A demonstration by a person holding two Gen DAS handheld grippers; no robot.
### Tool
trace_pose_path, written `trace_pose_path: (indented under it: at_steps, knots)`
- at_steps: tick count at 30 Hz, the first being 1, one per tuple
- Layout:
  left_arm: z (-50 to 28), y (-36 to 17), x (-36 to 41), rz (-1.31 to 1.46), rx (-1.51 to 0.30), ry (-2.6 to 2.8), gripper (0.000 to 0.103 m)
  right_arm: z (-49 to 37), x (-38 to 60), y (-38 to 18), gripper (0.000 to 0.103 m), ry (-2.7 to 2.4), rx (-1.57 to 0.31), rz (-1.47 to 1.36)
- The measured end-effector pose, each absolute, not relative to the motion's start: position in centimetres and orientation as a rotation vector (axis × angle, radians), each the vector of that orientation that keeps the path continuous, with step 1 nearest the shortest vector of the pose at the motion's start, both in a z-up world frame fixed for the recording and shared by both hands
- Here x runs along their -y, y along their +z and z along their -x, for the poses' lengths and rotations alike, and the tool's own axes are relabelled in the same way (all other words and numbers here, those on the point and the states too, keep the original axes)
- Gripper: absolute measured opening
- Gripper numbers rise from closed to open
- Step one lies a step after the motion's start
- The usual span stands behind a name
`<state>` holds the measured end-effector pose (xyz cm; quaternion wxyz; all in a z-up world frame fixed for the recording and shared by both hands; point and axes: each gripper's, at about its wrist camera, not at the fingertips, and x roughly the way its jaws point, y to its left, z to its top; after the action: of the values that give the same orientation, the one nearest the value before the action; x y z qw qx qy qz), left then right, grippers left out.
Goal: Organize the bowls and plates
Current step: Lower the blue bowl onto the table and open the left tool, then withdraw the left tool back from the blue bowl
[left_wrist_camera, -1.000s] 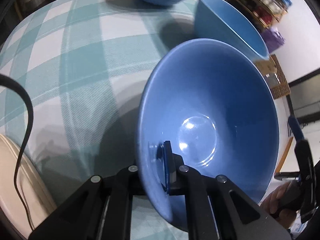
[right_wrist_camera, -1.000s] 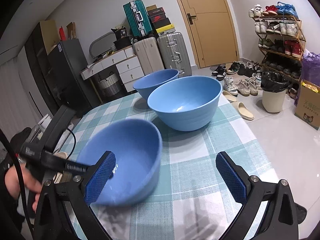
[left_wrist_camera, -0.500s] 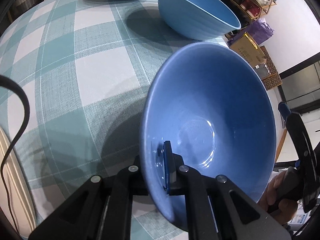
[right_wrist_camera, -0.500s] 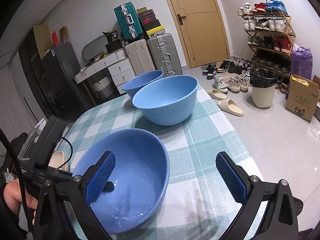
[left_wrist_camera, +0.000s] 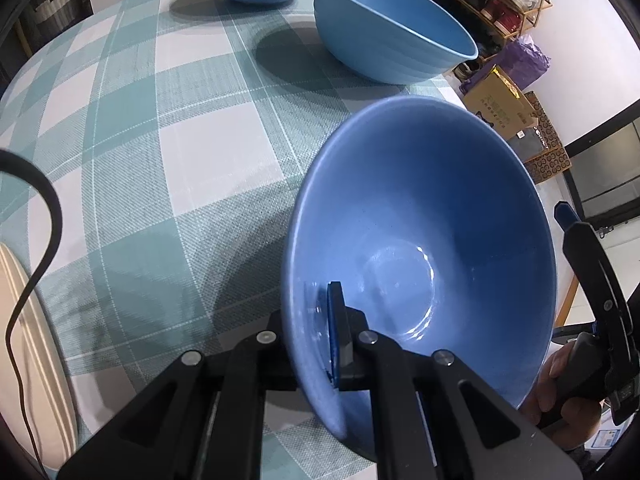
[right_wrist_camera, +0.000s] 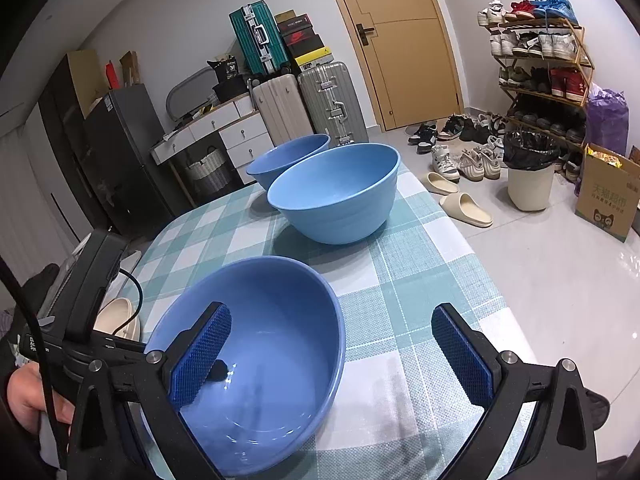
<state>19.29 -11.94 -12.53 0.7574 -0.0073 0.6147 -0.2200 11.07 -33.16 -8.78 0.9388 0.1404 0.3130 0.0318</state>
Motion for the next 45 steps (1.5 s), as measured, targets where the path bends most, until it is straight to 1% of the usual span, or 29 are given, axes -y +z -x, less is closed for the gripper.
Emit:
trace_pose_path:
  at_steps: [3, 5, 8, 9, 10, 15, 21, 23, 24, 25, 27, 30, 35, 45]
  knots:
    - [-19.4, -12.5, 11.6, 0.015, -1.335, -0.465, 0.009, -11.1, 33.2, -8.8, 0.102, 0.067, -0.641, -0.289]
    - [-19.4, -12.5, 11.6, 0.008, -1.333, -0.447, 0.013, -11.2, 33.1, -8.9, 0.102, 0.067, -0.643, -0.289]
    - [-19.3, -12.2, 11.4, -0.023, -1.312, -0.417, 0.027, -11.2, 32.9, -9.0, 0.102, 0.075, -0.642, -0.283]
    - [-19.3, -12.0, 11.5, -0.028, -1.301, -0.408, 0.038, -11.2, 32.7, -9.0, 0.102, 0.079, -0.641, -0.277]
    - [-19.4, -11.8, 11.5, -0.029, -1.289, -0.401, 0.044, -11.3, 32.6, -9.1, 0.102, 0.082, -0.643, -0.274]
    - [-19.1, -10.7, 11.1, -0.048, -1.223, -0.360, 0.045, -11.5, 32.1, -9.4, 0.102, 0.092, -0.657, -0.266]
    - [-18.1, -9.2, 10.1, -0.060, -1.131, -0.293, 0.047, -11.2, 31.9, -8.5, 0.102, 0.075, -0.628, -0.246]
    - [-17.8, -8.5, 9.9, -0.051, -1.103, -0.287, 0.053, -11.2, 31.8, -8.1, 0.102, 0.075, -0.620, -0.241]
    - [-17.7, -8.2, 9.6, -0.051, -1.087, -0.282, 0.059, -11.1, 31.7, -7.8, 0.102, 0.075, -0.614, -0.239]
    - [-17.6, -7.8, 9.5, -0.043, -1.066, -0.277, 0.069, -11.0, 31.6, -7.7, 0.102, 0.075, -0.611, -0.234]
    - [-17.1, -6.9, 8.8, -0.023, -1.002, -0.250, 0.080, -10.9, 31.4, -7.3, 0.102, 0.075, -0.606, -0.223]
    - [-16.3, -5.7, 8.0, -0.006, -0.924, -0.232, 0.087, -10.7, 31.1, -6.6, 0.102, 0.083, -0.594, -0.213]
    - [-15.3, -4.6, 6.9, 0.052, -0.886, -0.231, 0.087, -10.1, 30.6, -5.5, 0.102, 0.102, -0.579, -0.194]
    - [-12.6, -3.2, 7.4, -0.048, -0.691, -0.063, 0.087, -8.9, 29.6, -3.7, 0.102, 0.160, -0.572, -0.201]
